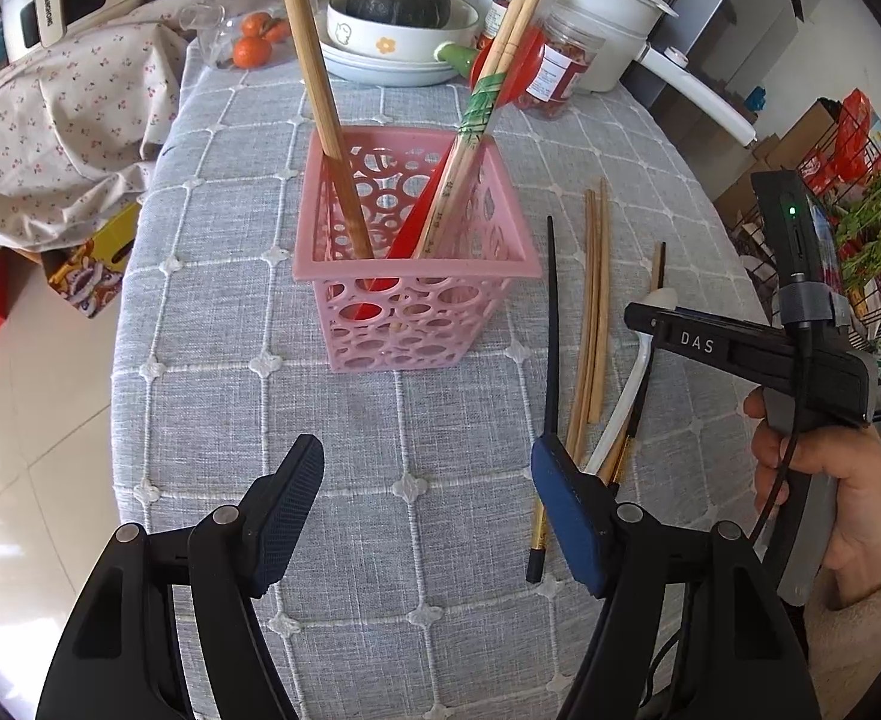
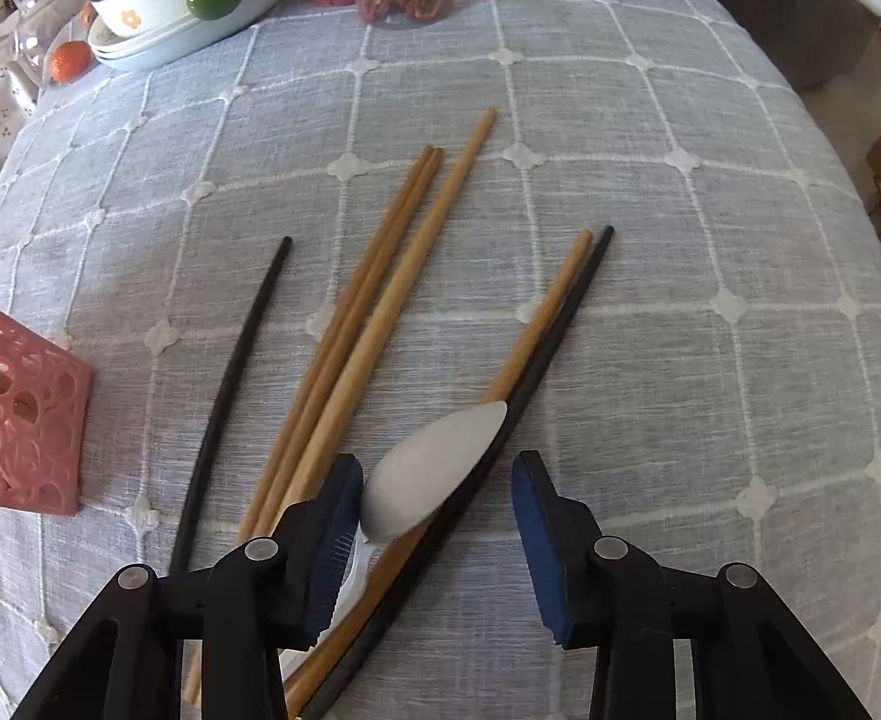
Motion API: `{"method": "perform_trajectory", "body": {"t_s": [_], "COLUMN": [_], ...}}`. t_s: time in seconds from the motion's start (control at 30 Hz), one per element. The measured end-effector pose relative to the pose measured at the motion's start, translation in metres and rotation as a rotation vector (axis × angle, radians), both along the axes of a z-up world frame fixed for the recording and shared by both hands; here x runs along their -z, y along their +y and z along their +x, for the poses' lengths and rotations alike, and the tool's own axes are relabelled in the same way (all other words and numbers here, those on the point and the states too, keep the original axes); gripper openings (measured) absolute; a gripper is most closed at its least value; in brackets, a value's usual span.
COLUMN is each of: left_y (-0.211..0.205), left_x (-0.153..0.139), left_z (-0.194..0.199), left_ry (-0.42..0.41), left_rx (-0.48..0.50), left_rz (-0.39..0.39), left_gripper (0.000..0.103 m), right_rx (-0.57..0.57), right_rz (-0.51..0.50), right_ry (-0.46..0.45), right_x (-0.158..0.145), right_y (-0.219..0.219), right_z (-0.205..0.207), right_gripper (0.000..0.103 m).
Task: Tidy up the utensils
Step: 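Close the right gripper on the white plastic spoon, then grasp a wooden chopstick with the left gripper while the right gripper lifts the white spoon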
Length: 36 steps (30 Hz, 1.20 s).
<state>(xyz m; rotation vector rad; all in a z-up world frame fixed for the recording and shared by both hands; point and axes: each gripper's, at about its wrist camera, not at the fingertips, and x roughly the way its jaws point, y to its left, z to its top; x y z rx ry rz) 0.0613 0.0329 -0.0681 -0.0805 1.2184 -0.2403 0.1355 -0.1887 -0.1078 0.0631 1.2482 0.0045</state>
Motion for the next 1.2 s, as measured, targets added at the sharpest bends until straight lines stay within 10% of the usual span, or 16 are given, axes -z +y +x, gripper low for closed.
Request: {"method": "perform_trajectory", "body": {"t_s": [0.23,0.6,1.2], "left_y": [-0.005,-0.045,-0.153], "left_x": [-0.002,-0.011,0.019], "left_z": [-0.003,-0.018,0.076], "left_ry": [-0.008,-0.055,-0.017], "left_rx": [0.021,0.143,0.158], "left_rz": [-0.001,-0.008,-0.036], "left_gripper": [0.074,0.071,0.013], "right_rx": [0.034,0.048,0.053], "right_rz": [0.030,0.142,0.251], "right_ry": [0.021,-0.021,-0.105], "right_x": [-0.005,-0.032,-0.074], "right_y": [-0.028,-0.061,-0.115], "right_z": [-0.003,-0.018,-0.027], "right_gripper": [0.009,0.007,0.007]}}
